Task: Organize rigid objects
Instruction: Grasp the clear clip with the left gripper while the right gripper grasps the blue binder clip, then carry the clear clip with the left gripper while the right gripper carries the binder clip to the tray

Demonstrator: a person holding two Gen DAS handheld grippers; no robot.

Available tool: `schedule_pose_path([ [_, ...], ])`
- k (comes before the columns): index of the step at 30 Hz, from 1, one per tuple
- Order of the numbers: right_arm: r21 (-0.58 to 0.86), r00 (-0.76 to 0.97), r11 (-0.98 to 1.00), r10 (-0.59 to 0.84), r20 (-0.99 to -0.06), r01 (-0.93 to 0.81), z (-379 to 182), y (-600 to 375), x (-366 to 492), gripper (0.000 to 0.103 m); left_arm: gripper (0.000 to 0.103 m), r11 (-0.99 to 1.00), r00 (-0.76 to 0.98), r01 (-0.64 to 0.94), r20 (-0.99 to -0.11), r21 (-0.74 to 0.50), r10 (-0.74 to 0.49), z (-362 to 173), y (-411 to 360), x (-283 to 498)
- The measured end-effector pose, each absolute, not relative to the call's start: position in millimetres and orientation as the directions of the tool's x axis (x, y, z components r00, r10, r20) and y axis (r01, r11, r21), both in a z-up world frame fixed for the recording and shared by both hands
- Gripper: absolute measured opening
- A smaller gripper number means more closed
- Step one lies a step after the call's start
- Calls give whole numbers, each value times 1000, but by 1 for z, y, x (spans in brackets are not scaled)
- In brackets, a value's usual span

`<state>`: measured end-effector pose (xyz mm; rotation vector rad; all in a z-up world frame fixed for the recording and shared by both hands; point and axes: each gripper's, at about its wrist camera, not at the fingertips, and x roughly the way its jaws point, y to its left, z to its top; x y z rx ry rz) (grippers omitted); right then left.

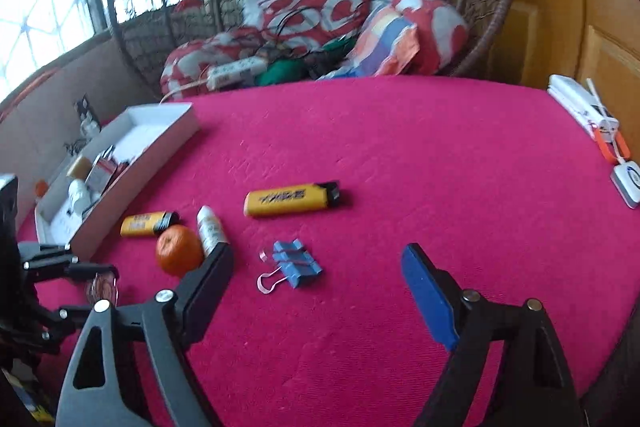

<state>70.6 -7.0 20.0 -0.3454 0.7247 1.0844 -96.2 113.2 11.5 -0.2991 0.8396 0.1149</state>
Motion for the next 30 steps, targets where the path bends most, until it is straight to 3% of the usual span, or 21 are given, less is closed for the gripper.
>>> schedule_pose_path([
  [4, 33, 264, 411, 644, -718, -911, 9, 15, 62, 76, 46, 953, 670, -208, -742, -222, -26, 13, 110, -98],
  [9, 9, 242, 377, 611, -754, -926, 1, 35, 65, 50, 46, 948, 680, -219, -733, -231, -21, 16, 111, -102],
  [10, -12, 252, 372, 604, -756, -928, 1, 35, 64, 29, 46, 947, 682, -223, -731, -233, -19, 17, 112, -102],
  [11, -19, 259, 375, 602, -755, -927, 2, 32, 65, 24, 46, 945, 684, -226, -729, -234, -17, 17, 112, -103],
  [21, 9, 295, 402, 685, -666, -916, 36, 1, 49, 20, 46, 943, 737, -226, -676, -246, 0, 42, 116, -113],
  [30, -24, 341, 371, 824, -452, -928, 123, -13, 19, 21, 46, 938, 818, -278, -563, -208, 117, 99, 130, -145],
])
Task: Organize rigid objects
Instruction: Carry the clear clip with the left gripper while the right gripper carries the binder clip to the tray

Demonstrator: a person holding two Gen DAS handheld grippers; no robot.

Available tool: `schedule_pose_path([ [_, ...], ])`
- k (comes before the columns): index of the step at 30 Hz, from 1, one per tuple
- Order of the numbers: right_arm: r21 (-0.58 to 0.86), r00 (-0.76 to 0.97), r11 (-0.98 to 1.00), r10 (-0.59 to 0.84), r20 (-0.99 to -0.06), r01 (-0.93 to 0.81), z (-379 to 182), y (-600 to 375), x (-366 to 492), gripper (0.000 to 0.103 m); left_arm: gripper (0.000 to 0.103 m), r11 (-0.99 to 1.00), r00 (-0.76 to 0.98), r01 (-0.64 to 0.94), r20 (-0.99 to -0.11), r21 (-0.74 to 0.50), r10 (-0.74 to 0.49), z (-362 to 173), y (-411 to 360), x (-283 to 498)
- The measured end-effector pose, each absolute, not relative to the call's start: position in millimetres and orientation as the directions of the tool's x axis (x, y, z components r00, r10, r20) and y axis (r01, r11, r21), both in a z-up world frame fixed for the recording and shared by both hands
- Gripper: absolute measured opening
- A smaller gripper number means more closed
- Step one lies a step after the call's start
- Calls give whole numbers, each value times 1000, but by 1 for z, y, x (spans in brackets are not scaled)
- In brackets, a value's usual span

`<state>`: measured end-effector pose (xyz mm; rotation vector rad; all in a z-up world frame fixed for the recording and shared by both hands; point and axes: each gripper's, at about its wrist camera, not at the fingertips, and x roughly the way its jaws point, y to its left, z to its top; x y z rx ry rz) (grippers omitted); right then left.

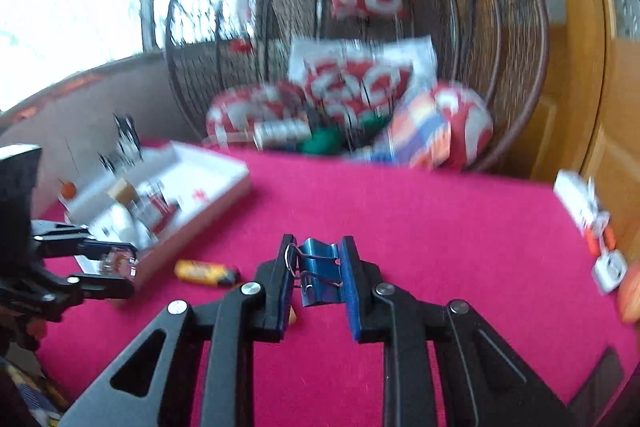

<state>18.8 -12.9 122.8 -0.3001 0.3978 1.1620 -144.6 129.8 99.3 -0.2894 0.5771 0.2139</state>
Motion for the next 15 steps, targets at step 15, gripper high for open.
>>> schedule_pose_path([
  [15, -47, 352, 349, 922, -164, -936, 213, -29, -10, 21, 46, 817, 814, -555, -302, -156, 496, 200, 186, -271],
])
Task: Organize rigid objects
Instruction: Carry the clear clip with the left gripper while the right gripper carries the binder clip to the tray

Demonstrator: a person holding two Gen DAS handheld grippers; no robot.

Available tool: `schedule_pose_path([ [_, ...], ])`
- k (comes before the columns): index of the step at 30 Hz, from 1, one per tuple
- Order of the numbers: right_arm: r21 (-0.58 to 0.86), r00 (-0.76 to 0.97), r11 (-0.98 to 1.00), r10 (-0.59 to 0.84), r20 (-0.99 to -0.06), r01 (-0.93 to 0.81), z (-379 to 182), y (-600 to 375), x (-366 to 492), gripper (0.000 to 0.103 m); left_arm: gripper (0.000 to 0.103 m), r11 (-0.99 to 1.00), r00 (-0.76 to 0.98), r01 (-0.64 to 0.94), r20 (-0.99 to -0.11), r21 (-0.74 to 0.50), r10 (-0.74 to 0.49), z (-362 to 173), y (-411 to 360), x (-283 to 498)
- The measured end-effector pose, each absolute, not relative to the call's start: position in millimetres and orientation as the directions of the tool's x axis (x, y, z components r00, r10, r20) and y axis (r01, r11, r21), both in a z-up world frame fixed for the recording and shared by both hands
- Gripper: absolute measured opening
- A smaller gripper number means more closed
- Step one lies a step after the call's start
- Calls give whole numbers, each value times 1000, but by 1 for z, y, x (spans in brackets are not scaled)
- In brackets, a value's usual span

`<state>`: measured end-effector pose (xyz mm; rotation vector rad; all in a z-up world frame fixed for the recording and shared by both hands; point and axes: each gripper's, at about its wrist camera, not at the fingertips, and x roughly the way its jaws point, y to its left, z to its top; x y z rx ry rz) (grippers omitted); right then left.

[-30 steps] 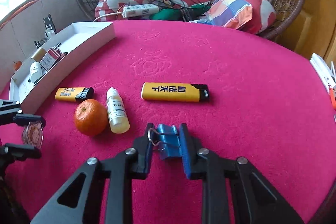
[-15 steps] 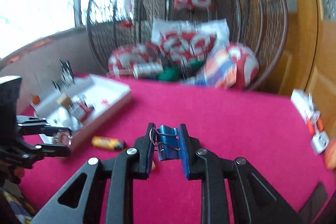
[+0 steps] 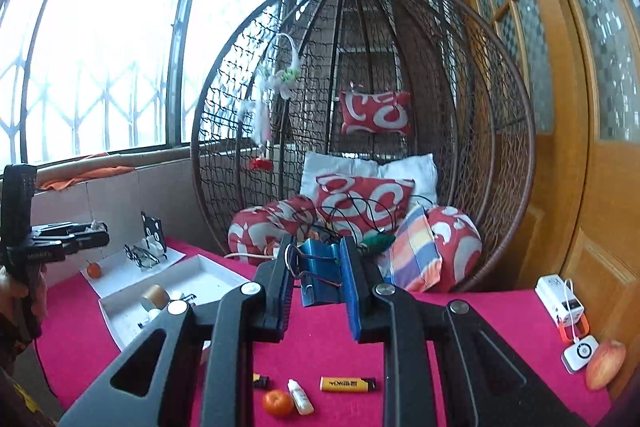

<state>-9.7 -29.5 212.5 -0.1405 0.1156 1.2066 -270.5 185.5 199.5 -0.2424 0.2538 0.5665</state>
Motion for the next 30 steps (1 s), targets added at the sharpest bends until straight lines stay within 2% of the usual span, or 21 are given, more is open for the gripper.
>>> schedule_pose_path([
  [12, -67, 290, 282, 943, -164, -957, 218, -3, -29, 21, 46, 786, 796, -592, -278, -177, 538, 199, 197, -293],
  [30, -99, 204, 186, 955, -214, -978, 217, 39, -52, 21, 46, 761, 782, -615, -284, -207, 555, 191, 208, -312],
])
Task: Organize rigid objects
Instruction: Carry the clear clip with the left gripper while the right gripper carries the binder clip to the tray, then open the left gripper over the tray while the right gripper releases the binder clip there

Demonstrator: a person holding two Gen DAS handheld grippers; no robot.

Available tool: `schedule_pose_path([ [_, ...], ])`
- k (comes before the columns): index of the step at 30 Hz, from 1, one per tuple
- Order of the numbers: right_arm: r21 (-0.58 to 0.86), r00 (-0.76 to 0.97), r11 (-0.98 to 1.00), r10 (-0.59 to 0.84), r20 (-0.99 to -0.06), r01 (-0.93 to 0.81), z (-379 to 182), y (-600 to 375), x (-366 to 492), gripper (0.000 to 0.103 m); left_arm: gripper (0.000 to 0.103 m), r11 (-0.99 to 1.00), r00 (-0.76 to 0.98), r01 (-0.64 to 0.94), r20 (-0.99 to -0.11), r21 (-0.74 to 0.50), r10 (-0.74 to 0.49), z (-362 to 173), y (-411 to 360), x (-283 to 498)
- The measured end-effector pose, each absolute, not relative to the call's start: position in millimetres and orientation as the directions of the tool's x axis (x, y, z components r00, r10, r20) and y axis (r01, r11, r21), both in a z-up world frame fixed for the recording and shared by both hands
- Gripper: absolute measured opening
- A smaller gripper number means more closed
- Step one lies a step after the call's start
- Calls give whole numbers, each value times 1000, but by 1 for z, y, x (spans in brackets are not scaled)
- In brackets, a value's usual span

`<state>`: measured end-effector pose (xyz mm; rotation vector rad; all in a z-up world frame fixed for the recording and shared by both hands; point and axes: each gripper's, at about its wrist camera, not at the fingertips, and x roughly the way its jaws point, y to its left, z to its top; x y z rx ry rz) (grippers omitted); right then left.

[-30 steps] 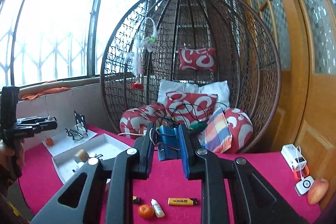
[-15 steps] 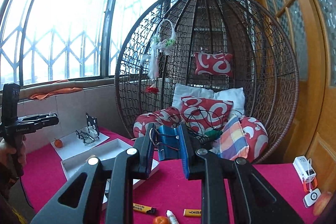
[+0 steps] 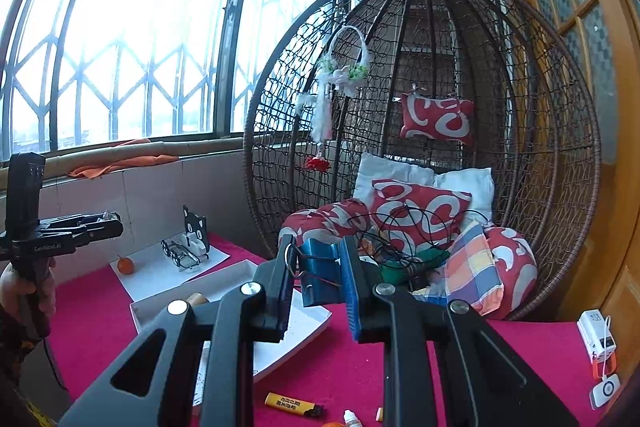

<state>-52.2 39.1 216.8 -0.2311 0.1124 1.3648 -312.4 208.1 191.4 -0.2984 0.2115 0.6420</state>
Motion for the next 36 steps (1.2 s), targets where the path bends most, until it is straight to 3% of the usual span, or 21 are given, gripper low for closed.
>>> schedule_pose_path([
  [17, -101, 123, 93, 927, -354, -991, 191, 112, -63, 21, 46, 719, 760, -640, -362, -272, 539, 164, 254, -312],
  [30, 76, 40, 105, 803, -594, -992, 101, 214, -56, 21, 46, 640, 635, -727, -598, -248, 489, 96, 340, -226],
  [36, 115, 57, 172, 755, -653, -978, 62, 230, -47, 22, 46, 580, 575, -772, -672, -258, 467, 68, 347, -214],
])
